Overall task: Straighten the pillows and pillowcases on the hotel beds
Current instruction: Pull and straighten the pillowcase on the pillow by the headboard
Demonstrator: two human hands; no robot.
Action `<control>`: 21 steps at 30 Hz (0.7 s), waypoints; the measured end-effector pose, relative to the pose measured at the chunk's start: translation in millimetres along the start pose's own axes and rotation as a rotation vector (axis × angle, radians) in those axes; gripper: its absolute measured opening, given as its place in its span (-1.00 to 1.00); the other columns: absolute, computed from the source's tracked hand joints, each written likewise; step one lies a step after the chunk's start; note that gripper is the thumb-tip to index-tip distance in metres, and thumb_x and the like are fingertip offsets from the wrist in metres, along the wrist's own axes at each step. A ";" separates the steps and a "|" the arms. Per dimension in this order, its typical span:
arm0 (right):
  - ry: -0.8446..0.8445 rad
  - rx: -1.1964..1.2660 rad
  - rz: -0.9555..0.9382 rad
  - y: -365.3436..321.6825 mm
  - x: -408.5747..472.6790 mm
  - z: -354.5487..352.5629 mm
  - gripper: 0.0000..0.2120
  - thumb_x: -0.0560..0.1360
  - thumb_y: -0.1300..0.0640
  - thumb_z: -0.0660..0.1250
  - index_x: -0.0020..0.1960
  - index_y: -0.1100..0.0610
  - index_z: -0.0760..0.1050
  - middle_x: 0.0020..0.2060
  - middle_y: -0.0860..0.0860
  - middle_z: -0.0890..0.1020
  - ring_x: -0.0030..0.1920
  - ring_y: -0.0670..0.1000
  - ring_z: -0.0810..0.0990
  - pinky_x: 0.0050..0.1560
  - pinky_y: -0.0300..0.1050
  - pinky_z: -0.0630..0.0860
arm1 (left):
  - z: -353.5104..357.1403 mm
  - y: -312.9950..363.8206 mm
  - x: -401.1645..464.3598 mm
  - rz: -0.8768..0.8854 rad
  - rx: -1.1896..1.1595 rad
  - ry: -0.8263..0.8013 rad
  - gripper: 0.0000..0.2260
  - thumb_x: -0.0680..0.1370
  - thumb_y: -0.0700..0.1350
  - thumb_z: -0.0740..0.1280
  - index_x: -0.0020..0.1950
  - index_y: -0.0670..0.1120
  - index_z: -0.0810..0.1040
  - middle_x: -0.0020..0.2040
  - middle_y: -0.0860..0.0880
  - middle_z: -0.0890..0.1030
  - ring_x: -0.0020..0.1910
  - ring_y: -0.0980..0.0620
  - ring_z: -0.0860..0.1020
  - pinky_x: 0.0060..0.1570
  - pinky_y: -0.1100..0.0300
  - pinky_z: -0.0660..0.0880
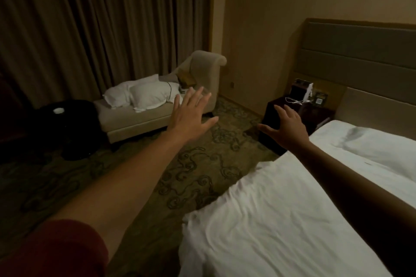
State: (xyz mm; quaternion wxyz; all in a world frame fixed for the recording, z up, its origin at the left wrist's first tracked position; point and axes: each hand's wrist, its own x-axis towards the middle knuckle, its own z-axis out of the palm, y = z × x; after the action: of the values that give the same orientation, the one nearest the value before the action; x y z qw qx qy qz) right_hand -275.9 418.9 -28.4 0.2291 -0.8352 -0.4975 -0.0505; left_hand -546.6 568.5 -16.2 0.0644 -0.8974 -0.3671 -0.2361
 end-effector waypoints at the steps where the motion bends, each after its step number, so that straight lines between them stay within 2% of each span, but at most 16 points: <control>1: 0.017 0.028 -0.004 -26.6 39.5 27.4 -0.06 0.39 -0.48 0.29 0.60 -0.02 0.14 0.60 0.13 0.17 0.58 0.20 0.12 0.48 0.29 0.25 | 8.5 -41.4 27.5 -0.008 -0.033 -0.005 -0.28 0.56 0.39 0.03 0.63 0.10 -0.03 0.66 0.02 -0.05 0.63 -0.04 -0.12 0.55 -0.20 -0.14; 3: 0.031 0.064 0.018 -32.4 52.4 32.5 -0.06 0.39 -0.47 0.30 0.60 0.00 0.16 0.59 0.13 0.19 0.58 0.19 0.13 0.49 0.26 0.25 | 12.9 -48.4 40.9 0.007 -0.023 -0.007 -0.29 0.56 0.38 0.04 0.63 0.09 -0.02 0.66 0.03 -0.05 0.63 -0.03 -0.13 0.55 -0.19 -0.14; 4: 0.046 0.110 0.055 -48.5 93.6 64.0 -0.06 0.39 -0.46 0.30 0.60 0.00 0.16 0.59 0.12 0.18 0.58 0.18 0.13 0.50 0.25 0.25 | 31.9 -82.8 73.0 0.025 -0.054 -0.021 -0.29 0.56 0.38 0.05 0.63 0.09 -0.01 0.66 0.03 -0.05 0.63 -0.03 -0.13 0.56 -0.18 -0.15; 6: 0.021 0.135 0.084 -50.1 106.1 71.5 -0.03 0.36 -0.48 0.30 0.60 -0.01 0.15 0.60 0.11 0.16 0.59 0.18 0.12 0.50 0.25 0.23 | 42.9 -86.0 84.9 0.042 -0.051 -0.018 -0.29 0.56 0.38 0.05 0.63 0.10 0.00 0.66 0.03 -0.05 0.63 -0.03 -0.13 0.56 -0.17 -0.15; 7: 0.037 0.190 0.132 -54.2 151.7 106.1 0.00 0.34 -0.51 0.29 0.60 -0.03 0.14 0.61 0.10 0.15 0.59 0.18 0.12 0.51 0.25 0.23 | 70.5 -114.9 126.2 0.074 -0.082 -0.030 -0.30 0.56 0.38 0.05 0.62 0.11 0.00 0.66 0.04 -0.05 0.63 -0.02 -0.13 0.56 -0.17 -0.15; 9: 0.025 0.237 0.148 -53.3 167.0 113.3 0.09 0.24 -0.60 0.23 0.60 -0.05 0.12 0.61 0.09 0.14 0.58 0.18 0.14 0.51 0.23 0.23 | 84.0 -122.5 144.3 0.090 -0.091 -0.015 -0.30 0.56 0.39 0.04 0.62 0.12 0.02 0.66 0.05 -0.04 0.63 -0.01 -0.12 0.56 -0.17 -0.14; 10: 0.055 0.287 0.190 -48.5 219.0 146.3 0.13 0.20 -0.64 0.19 0.60 -0.05 0.12 0.61 0.10 0.14 0.58 0.18 0.15 0.50 0.21 0.24 | 116.4 -148.4 195.1 0.116 -0.123 -0.023 -0.30 0.55 0.39 0.04 0.62 0.13 0.02 0.66 0.06 -0.04 0.63 -0.01 -0.12 0.56 -0.17 -0.14; 12: 0.072 0.285 0.199 -45.6 235.4 154.0 0.15 0.18 -0.65 0.18 0.60 -0.04 0.13 0.61 0.10 0.14 0.57 0.18 0.17 0.49 0.18 0.25 | 129.5 -156.7 215.0 0.142 -0.113 -0.025 -0.31 0.55 0.38 0.06 0.61 0.13 0.03 0.66 0.06 -0.03 0.63 -0.01 -0.11 0.56 -0.16 -0.13; 13: 0.090 0.318 0.270 -36.5 282.1 175.4 0.14 0.20 -0.63 0.20 0.60 -0.03 0.13 0.60 0.10 0.15 0.57 0.18 0.18 0.49 0.18 0.25 | 153.0 -172.4 269.1 0.177 -0.163 -0.058 -0.31 0.55 0.37 0.08 0.61 0.12 0.04 0.66 0.06 -0.03 0.63 -0.01 -0.10 0.56 -0.16 -0.13; 15: 0.061 0.314 0.277 -42.1 295.6 180.0 0.10 0.25 -0.57 0.25 0.60 0.01 0.14 0.60 0.11 0.18 0.56 0.17 0.20 0.50 0.18 0.27 | 158.1 -181.0 291.5 0.189 -0.162 -0.041 -0.31 0.56 0.36 0.11 0.61 0.12 0.04 0.66 0.06 -0.02 0.63 -0.01 -0.08 0.54 -0.15 -0.12; 16: 0.077 0.297 0.325 -33.4 338.2 182.3 0.06 0.28 -0.54 0.28 0.60 0.02 0.15 0.59 0.11 0.19 0.56 0.17 0.20 0.50 0.17 0.27 | 175.1 -187.3 345.5 0.195 -0.268 -0.060 -0.31 0.56 0.35 0.11 0.61 0.11 0.04 0.66 0.05 -0.02 0.63 -0.02 -0.08 0.54 -0.15 -0.11; 18: 0.046 0.304 0.313 -39.8 348.8 177.9 -0.03 0.35 -0.47 0.34 0.60 -0.02 0.17 0.60 0.08 0.18 0.56 0.14 0.20 0.49 0.15 0.28 | 179.1 -192.3 366.5 0.236 -0.236 -0.041 -0.31 0.56 0.36 0.11 0.61 0.11 0.04 0.66 0.04 -0.01 0.63 -0.03 -0.07 0.55 -0.16 -0.06; 19: 0.101 0.292 0.327 -23.7 393.5 179.0 -0.08 0.37 -0.44 0.36 0.59 -0.05 0.19 0.60 0.06 0.19 0.56 0.13 0.21 0.49 0.15 0.29 | 202.8 -192.8 422.0 0.270 -0.314 -0.054 -0.31 0.56 0.35 0.11 0.61 0.11 0.05 0.66 0.04 0.00 0.63 -0.04 -0.06 0.55 -0.16 -0.04; 21: 0.134 0.300 0.303 -21.8 406.4 168.0 -0.15 0.39 -0.41 0.38 0.56 -0.08 0.24 0.57 0.05 0.24 0.53 0.12 0.27 0.47 0.17 0.33 | 213.6 -190.6 442.5 0.308 -0.341 -0.053 -0.34 0.56 0.33 0.14 0.60 0.15 0.08 0.65 0.05 0.01 0.62 -0.04 -0.03 0.54 -0.15 0.00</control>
State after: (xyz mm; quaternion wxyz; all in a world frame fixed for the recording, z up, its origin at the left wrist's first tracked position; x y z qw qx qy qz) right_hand -115.5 828.6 -43.7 0.3882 -0.8517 -0.3520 0.0039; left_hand -323.7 1046.0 -6.7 -0.0625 -0.9467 -0.1821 -0.2583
